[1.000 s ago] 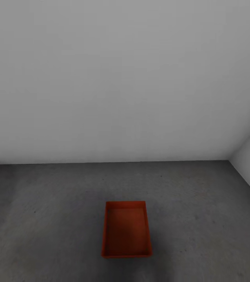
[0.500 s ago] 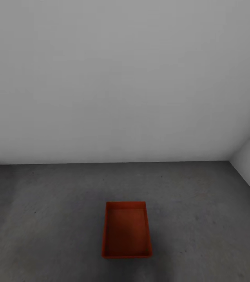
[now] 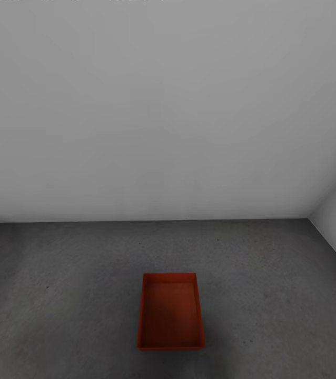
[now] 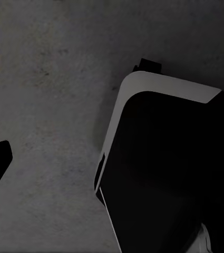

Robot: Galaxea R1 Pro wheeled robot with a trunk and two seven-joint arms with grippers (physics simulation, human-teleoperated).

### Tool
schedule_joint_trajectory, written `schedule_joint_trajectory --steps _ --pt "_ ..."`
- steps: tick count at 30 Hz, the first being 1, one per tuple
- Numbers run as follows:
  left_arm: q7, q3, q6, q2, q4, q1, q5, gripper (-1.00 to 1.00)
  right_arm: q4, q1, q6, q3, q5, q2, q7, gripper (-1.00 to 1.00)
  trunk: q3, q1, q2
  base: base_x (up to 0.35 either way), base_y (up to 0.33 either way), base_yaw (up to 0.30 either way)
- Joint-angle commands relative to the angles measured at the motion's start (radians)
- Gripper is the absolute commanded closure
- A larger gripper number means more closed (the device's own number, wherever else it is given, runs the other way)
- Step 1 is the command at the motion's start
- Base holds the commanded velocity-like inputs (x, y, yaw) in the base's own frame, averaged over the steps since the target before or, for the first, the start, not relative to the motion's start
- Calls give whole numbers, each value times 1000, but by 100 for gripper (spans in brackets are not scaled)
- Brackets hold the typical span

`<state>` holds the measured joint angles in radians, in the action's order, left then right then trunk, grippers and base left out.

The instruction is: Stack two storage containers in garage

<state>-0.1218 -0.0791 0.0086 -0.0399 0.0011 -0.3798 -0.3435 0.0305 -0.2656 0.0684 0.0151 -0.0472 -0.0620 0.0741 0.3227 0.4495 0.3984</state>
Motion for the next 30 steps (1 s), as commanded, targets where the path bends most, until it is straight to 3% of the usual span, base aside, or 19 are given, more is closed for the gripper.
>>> schedule_joint_trajectory --steps 1,16,30 --pt "-2 -8 1 0 0 -1 -8 -100 3 -1 6 2 -5 1 3 -100 0 1 2 0 0 -10" --pt "-1 -10 0 11 -1 33 -8 -100 3 -1 4 2 -3 3 3 -100 -21 1 2 -9 6 -1" --pt "-1 -8 -45 15 0 41 -13 -100 3 -1 -1 2 -4 -1 10 -100 -23 1 2 -274 105 0"
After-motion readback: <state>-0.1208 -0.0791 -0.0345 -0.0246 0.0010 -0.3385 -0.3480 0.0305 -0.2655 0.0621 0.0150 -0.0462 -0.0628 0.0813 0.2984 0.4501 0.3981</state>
